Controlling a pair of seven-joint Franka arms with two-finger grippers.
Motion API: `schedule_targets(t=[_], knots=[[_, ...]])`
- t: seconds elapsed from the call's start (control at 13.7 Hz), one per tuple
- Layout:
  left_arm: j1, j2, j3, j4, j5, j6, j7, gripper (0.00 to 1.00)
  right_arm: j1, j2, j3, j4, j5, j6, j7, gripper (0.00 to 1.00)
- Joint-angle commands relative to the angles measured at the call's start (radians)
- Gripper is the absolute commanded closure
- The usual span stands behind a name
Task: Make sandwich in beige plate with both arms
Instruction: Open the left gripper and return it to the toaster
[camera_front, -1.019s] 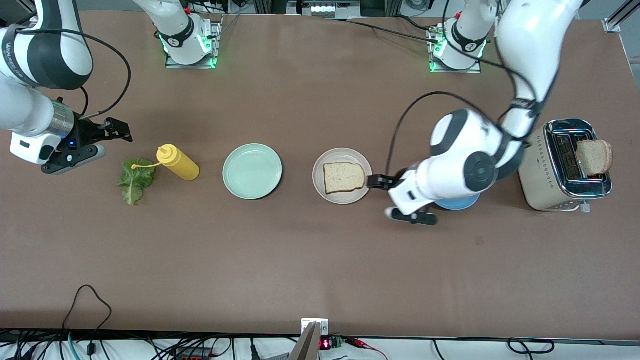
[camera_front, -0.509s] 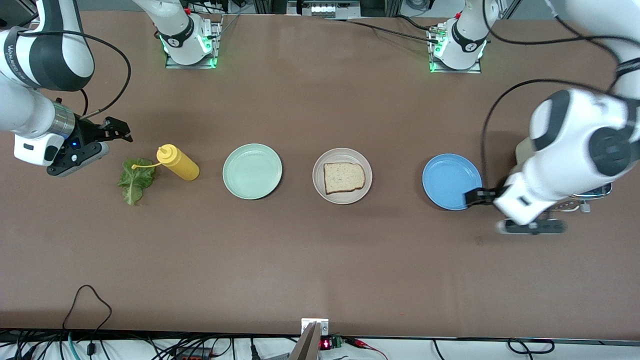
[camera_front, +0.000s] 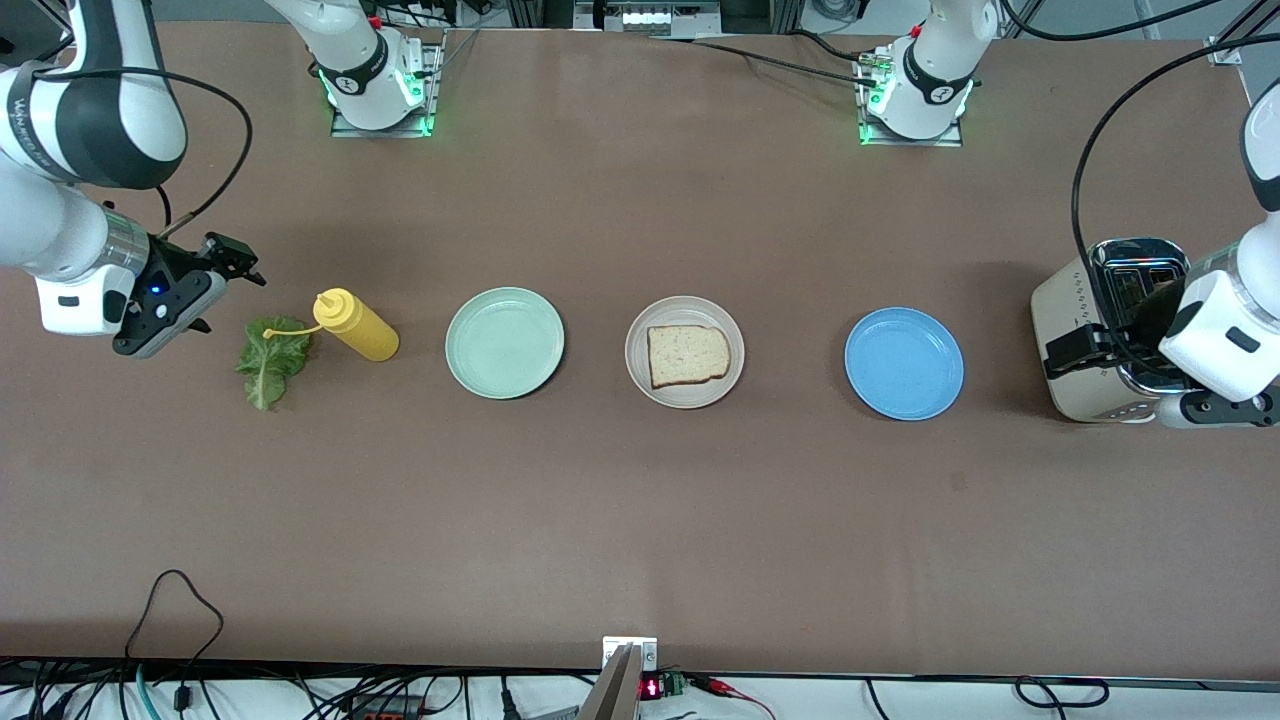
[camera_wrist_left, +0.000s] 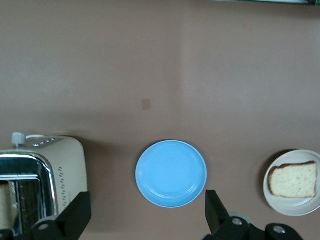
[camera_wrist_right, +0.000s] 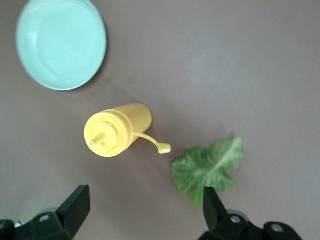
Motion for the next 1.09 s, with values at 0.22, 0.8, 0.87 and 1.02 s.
schedule_targets(t=[0.22,0.8,0.87,1.02], knots=[[-0.23,-0.123,0.366,-0.069,-0.089,-0.021,0.085,0.0,-0.147,0.028,0.002,-0.126,0.305,0.101,-0.644,0.0],[-0.24,-0.264,0.415,-0.289,-0.129,0.031,0.12,0.0,-0.334,0.175,0.002,-0.172,0.598,0.021,-1.313,0.0],[-0.24,-0.272,0.413,-0.299,-0.128,0.035,0.12,0.0,-0.348,0.207,0.002,-0.172,0.633,0.003,-1.364,0.0],[-0.24,-0.283,0.412,-0.306,-0.125,0.04,0.119,0.0,-0.349,0.265,0.002,-0.172,0.713,-0.017,-1.458,0.0]])
